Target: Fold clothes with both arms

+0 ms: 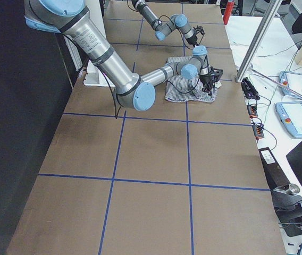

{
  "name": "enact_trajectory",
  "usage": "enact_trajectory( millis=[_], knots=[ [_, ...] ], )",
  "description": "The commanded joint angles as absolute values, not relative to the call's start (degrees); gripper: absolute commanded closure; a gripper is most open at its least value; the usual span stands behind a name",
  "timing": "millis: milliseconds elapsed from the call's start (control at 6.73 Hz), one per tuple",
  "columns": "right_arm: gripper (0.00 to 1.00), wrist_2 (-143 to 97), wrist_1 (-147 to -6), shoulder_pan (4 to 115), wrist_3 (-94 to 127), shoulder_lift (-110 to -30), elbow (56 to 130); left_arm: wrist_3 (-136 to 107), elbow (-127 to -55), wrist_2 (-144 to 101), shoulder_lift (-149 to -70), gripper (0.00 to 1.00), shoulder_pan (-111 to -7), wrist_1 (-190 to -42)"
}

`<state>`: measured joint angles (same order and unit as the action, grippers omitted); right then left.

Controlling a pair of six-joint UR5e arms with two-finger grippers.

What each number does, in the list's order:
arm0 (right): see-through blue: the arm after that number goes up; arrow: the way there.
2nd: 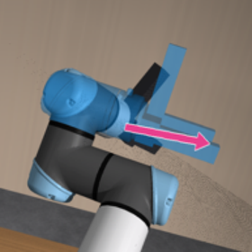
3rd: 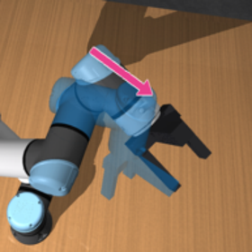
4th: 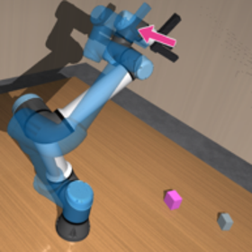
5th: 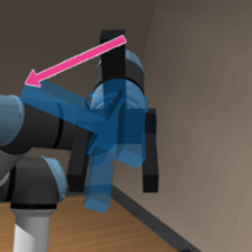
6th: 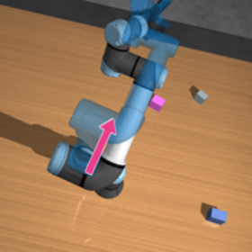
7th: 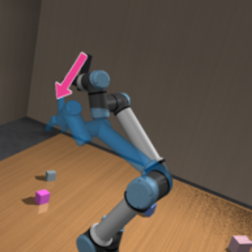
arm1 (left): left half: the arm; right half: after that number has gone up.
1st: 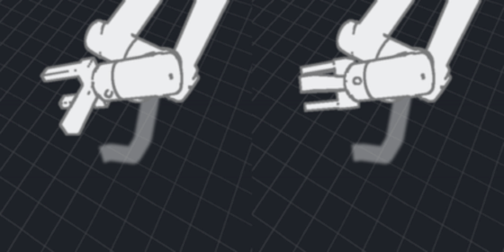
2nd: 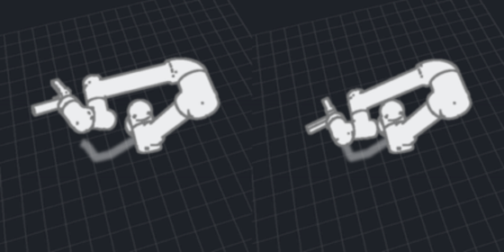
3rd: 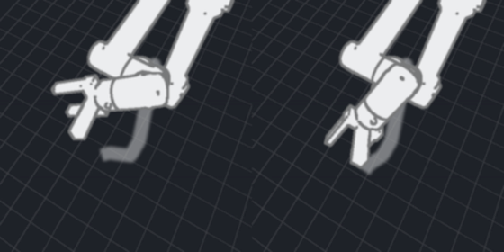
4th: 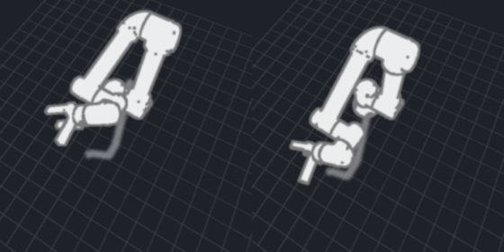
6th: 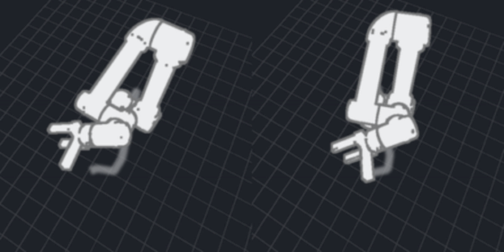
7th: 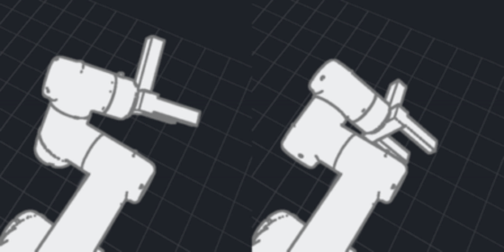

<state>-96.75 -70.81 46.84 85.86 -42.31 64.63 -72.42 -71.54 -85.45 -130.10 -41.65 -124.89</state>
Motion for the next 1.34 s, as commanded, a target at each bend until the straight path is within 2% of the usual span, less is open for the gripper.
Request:
enact_trajectory(
  millis=[0,149,297,743,892,1041,1189],
  knots=[
    [0.43,-97.29,-70.75,46.50,86.13,-41.75,64.60,-72.68,-71.80,-85.78,-129.03,0.71,-41.75,-130.93],
    [0.34,-98.34,-70.75,46.15,86.13,-41.57,64.60,-72.95,-71.98,-85.78,-129.02,0.71,-41.75,-130.96],
    [0.31,-98.26,-70.75,44.84,86.31,-41.66,64.60,-72.95,-72.24,-85.87,-129.02,0.71,-41.75,-130.96],
    [0.32,-98.26,-70.75,43.68,86.40,-43.06,64.77,-74.35,-75.05,-87.00,-129.02,0.71,-42.27,-130.96],
    [0.38,-98.26,-70.75,43.59,86.40,-43.33,64.69,-75.31,-75.75,-88.40,-128.94,0.71,-42.45,-130.96],
    [0.57,-98.26,-70.75,43.59,86.48,-43.77,64.77,-75.50,-76.11,-88.42,-128.94,0.71,-42.63,-130.96],
    [1.00,-98.61,-70.75,43.51,86.31,-43.77,64.86,-75.93,-76.29,-88.42,-128.94,0.71,-42.71,-130.96]
  ],
)
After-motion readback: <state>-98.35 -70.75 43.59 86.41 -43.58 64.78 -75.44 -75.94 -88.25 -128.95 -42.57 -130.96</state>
